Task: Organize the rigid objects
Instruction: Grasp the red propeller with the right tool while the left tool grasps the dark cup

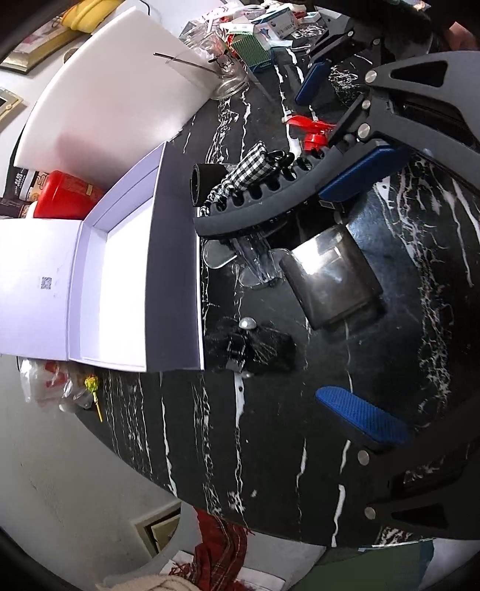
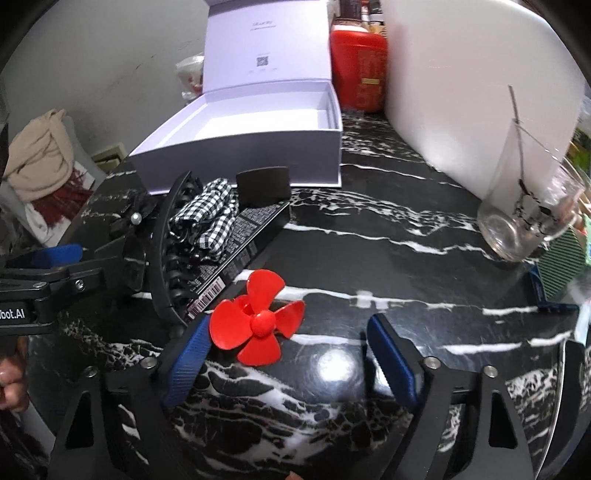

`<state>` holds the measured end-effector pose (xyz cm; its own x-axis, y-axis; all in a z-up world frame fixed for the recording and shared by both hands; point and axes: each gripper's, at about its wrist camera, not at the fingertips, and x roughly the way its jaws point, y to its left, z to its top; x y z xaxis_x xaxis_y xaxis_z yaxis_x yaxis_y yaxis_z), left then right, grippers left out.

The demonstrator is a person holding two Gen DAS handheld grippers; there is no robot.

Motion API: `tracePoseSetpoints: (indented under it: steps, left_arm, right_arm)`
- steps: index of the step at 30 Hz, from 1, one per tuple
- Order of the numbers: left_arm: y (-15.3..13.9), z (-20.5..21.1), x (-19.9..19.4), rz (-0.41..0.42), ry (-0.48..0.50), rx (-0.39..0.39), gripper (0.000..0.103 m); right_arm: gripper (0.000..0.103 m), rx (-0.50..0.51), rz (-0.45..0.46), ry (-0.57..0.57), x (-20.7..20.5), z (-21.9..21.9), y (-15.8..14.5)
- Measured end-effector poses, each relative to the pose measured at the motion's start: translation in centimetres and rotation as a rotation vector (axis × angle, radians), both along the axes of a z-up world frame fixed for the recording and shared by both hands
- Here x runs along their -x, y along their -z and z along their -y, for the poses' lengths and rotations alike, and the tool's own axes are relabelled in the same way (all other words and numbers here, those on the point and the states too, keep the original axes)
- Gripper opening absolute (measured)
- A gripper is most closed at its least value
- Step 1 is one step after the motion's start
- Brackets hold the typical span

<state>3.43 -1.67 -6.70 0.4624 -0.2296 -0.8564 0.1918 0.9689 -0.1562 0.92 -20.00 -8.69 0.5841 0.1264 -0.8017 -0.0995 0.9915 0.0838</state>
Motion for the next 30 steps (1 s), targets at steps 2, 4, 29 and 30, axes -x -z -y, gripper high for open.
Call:
tracePoseSetpoints:
  steps: [2, 4, 29, 30]
  left_arm:
    - [0.2, 0.2, -0.4, -0.007, 0.001, -0.004, 0.091]
    - [0.4, 0.4, -0.6, -0.015, 0.006, -0.001, 0.081]
    - [0.5, 0.3, 1.6, 0.016, 0.016, -0.002, 0.060]
    - [0.6, 0.3, 1.7, 0.012, 0.014, -0.001, 0.060]
  right_arm:
    - [0.076, -0.003, -0.003, -0.009, -0.2, -0.1, 0.0]
    - [0.071, -0.002, -0.004, -0.019, -0.3, -0.2, 0.1]
    - [0.032, 0.020, 0.071, -0.044, 1.9, -0.7, -0.6]
    - [0.032, 0.023, 0.066, -0.034, 1.9, -0.7, -0.5]
